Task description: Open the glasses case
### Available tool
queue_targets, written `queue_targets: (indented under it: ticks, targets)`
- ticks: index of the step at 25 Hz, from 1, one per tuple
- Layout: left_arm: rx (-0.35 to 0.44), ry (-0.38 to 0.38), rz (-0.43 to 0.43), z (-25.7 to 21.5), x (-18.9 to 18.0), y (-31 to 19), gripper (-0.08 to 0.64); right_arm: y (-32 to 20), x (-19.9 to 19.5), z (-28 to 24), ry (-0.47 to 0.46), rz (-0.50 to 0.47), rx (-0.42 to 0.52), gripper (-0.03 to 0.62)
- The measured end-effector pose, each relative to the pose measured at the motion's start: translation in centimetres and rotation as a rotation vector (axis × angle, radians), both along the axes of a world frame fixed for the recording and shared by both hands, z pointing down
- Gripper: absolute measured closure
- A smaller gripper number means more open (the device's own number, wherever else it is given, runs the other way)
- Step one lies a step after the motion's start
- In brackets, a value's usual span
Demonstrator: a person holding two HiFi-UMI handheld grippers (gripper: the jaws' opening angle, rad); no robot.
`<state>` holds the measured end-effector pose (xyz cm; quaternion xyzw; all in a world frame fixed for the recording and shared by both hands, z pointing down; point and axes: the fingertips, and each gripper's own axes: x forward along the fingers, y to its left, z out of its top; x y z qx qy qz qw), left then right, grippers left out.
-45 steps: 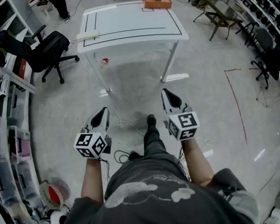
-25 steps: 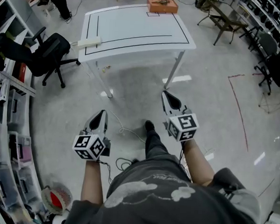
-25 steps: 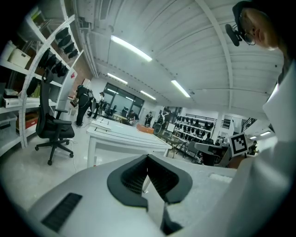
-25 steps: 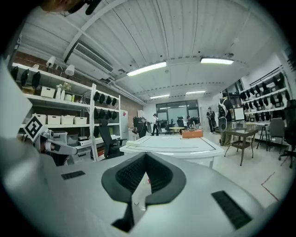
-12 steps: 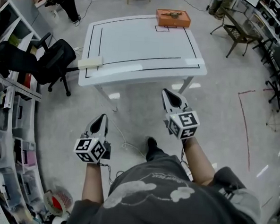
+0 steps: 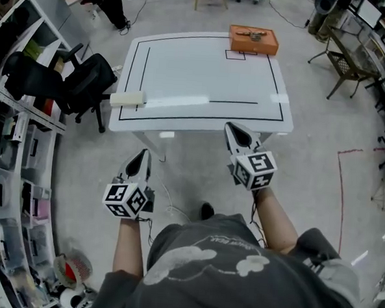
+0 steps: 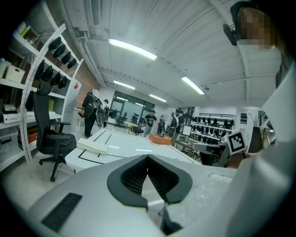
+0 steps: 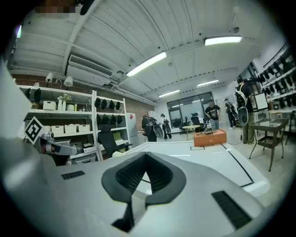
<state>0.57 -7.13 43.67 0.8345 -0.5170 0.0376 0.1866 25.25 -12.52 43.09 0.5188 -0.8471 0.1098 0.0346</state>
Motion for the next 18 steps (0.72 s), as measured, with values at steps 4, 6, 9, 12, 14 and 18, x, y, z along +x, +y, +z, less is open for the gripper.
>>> queue_targets:
  ticks: [4,6,9,12,14,18]
  targets:
    - [0.011,-0.017,-0.009,-0.5,1.1,-0.1,0.557,-0.7,-0.3,-0.1,-0.003,-0.012,0.001,0.591]
    - [0.001,-0.028,-0.001,-0.3,1.3,0.4,0.557,-0.5,-0.8,-0.4,-0.013,-0.015,0.005,0.591]
    - [-0.006,-0.043,-0.009,0.1,0.8,0.8,0.557,-0.1,-1.7,-0.1,-0.012,-0.047,0.012,0.592]
    - [-0.004,-0.046,-0.031,0.3,0.0,0.7,0.557,-0.3,-2.2,0.3,-0.011,-0.063,0.013,0.591]
    - [-0.005,-0.047,-0.042,0.7,-0.5,0.6,0.557,-0.6,-2.6,0.6,-0.012,-0.069,0.006,0.591]
    - [-0.013,-0.054,-0.065,1.5,-2.6,-0.4,0.557,-1.5,-4.3,1.1,-0.002,-0.097,0.001,0.589]
